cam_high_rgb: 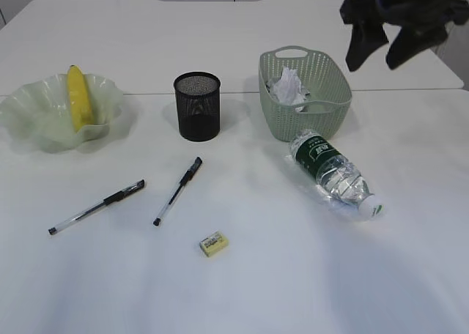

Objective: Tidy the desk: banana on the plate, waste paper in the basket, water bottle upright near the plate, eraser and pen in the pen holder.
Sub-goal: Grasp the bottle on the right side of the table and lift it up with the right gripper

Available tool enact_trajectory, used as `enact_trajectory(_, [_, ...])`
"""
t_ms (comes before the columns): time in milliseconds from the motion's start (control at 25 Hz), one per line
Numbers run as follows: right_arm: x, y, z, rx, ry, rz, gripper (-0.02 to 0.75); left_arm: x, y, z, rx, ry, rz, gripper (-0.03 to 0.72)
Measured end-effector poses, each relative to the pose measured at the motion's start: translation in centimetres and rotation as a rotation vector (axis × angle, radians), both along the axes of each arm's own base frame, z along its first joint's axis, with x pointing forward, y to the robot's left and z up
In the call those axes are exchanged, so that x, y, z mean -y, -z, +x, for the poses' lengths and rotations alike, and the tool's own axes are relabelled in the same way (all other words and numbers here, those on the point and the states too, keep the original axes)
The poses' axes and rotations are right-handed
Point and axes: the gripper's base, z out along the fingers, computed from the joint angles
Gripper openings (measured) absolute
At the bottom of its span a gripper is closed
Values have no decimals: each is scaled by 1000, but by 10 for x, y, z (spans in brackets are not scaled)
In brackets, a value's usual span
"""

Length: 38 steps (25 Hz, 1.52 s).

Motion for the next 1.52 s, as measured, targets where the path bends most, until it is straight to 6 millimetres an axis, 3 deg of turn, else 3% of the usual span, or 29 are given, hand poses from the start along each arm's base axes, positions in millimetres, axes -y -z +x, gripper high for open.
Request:
enact_trajectory(280, [14,57,-60,-42,-25,-35,463,1,0,0,-5,1,-18,347])
enact_trajectory(480, [20,99,-78,-48,-139,-107,463,1,0,0,-5,1,-19,344])
enact_trajectory(840, [19,100,-64,128,-203,-143,463,2,0,0,-6,1,-21,340])
enact_trajectory(1120, [13,139,-46,27,-256,-141,462,2,0,0,-1,1,-22,340])
enact_trajectory(1520, [5,163,-11,-48,-347,-168,462,2,0,0,-1,1,-22,338])
